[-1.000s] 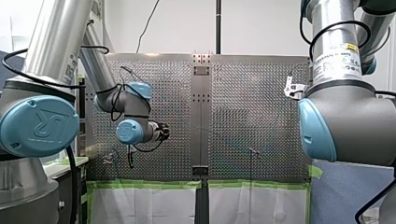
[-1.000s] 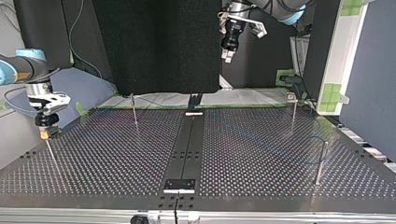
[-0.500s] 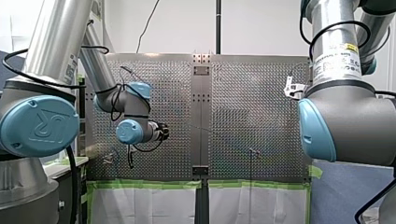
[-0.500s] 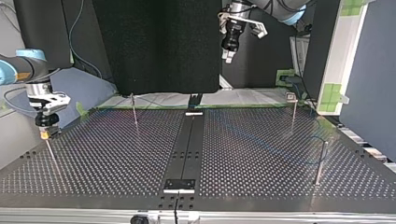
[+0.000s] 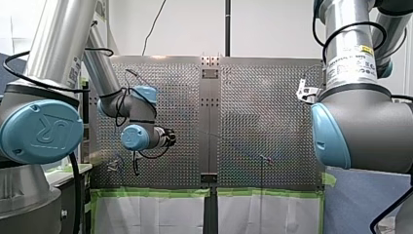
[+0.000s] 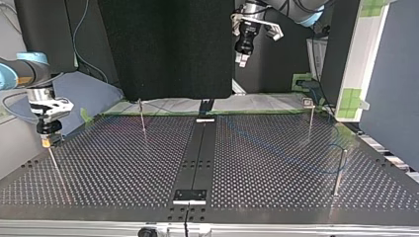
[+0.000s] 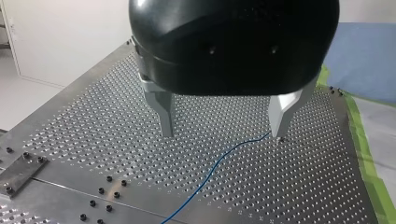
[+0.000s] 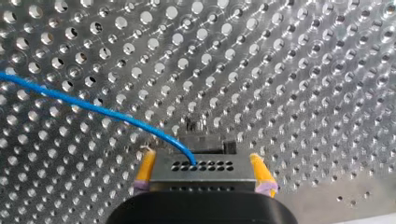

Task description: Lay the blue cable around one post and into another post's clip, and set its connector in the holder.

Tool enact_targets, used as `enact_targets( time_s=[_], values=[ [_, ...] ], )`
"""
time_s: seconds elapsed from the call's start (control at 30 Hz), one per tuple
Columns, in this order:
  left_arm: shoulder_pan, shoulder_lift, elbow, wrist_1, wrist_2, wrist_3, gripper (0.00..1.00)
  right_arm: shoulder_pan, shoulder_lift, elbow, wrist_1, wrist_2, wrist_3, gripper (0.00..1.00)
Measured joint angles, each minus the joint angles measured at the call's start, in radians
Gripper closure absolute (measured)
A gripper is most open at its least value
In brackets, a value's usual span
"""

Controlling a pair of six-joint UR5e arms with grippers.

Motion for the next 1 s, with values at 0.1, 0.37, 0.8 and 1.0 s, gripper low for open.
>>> enact_targets(
  time_s=[0.1, 0.37, 0.8, 1.0],
  values=[
    [0.0, 0.0, 0.0, 0.0, 0.0, 0.0, 0.0, -0.003, -0.001, -0.001, 0.006, -0.029, -0.005, 0.01],
    [0.0, 0.0, 0.0, 0.0, 0.0, 0.0, 0.0, -0.004, 0.0, 0.0, 0.006, -0.03, -0.005, 0.01],
    [0.0, 0.0, 0.0, -0.001, 0.0, 0.0, 0.0, -0.004, 0.0, 0.001, 0.006, -0.03, -0.005, 0.01],
    [0.0, 0.0, 0.0, -0.002, -0.001, 0.0, 0.0, -0.004, 0.0, 0.001, 0.006, -0.03, -0.005, 0.01]
  ],
)
